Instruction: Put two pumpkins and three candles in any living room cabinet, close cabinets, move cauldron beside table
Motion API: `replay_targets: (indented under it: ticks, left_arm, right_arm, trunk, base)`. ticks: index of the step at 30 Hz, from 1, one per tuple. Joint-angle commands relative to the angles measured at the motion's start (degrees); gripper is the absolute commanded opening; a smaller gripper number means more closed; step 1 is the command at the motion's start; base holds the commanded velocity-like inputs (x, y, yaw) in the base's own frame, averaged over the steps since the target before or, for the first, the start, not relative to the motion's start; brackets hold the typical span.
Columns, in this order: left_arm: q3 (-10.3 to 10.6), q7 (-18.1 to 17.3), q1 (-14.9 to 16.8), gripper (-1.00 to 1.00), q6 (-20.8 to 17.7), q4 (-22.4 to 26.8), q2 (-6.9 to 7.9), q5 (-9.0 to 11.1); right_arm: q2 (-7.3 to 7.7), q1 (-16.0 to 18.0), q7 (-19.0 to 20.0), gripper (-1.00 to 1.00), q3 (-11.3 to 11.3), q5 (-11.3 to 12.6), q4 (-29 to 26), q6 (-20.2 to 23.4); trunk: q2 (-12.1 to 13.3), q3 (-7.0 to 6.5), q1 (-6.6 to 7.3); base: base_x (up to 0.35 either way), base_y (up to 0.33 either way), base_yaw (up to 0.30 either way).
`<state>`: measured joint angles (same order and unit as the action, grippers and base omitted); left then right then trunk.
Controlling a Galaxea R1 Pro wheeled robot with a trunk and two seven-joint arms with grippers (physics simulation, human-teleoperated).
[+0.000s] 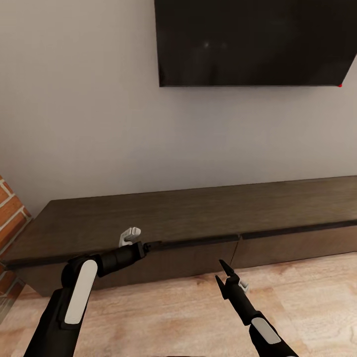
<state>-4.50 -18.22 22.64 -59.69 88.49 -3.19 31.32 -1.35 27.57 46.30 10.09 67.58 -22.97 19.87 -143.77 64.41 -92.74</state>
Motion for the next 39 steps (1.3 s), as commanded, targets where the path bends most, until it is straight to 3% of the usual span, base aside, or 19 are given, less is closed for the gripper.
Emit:
replay_targets:
  ticks: [1, 39]
  left_arm:
    - [-0.2, -0.6, 0.0, 1.00, -0.3, 0.0, -0.06, -0.5]
    - [-0.2, -0.6, 0.1, 1.00, -0.3, -0.1, -0.06, -0.5]
  right_arm:
    - [0.00, 0.0, 0.1, 1.00, 0.1, 0.4, 0.0, 0.5]
    - [0.03, 0.0, 0.7, 1.00, -1.0, 0.4, -0.1, 0.5]
  trunk:
    - [0.0, 0.05, 0.01]
    - [0.0, 0.05, 0.01]
  base:
    - [0.000, 0.000, 0.000]
    - [0.098, 0.000, 0.000]
